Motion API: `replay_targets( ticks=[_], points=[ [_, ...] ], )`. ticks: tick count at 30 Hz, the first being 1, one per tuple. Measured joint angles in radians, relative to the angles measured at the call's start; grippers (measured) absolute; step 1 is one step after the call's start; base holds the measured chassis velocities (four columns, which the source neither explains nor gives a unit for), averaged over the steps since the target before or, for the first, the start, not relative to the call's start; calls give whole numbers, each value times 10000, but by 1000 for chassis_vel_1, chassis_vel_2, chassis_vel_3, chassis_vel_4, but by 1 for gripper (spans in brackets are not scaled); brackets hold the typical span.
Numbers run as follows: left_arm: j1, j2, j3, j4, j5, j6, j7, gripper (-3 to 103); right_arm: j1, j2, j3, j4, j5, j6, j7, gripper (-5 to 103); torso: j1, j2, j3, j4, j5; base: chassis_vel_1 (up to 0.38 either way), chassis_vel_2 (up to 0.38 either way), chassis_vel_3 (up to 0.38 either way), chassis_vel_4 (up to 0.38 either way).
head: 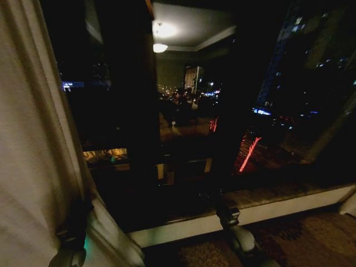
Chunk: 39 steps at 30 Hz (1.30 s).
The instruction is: Open the curtains by pulling them apart, changing their state from closed to fully open.
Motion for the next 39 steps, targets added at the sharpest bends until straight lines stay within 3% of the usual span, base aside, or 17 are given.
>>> replay_targets(
  ticks=[21,28,39],
  points=[
    [105,-70,-57,63,46,-153,1,0,0,0,-1,0,0,0,0,100,-2,2,-1,2,3,425,273,-422,-272],
    [146,-82,-53,70,77,-220,-6,0,0,2,-2,2,0,0,-1,100,-2,3,-2,3,-5,172,164,-171,-171],
    [204,-81,-47,78,87,-210,4,0,0,-4,3,1,0,0,2,100,2,-2,2,-3,6,-36,-26,18,22]
  ],
)
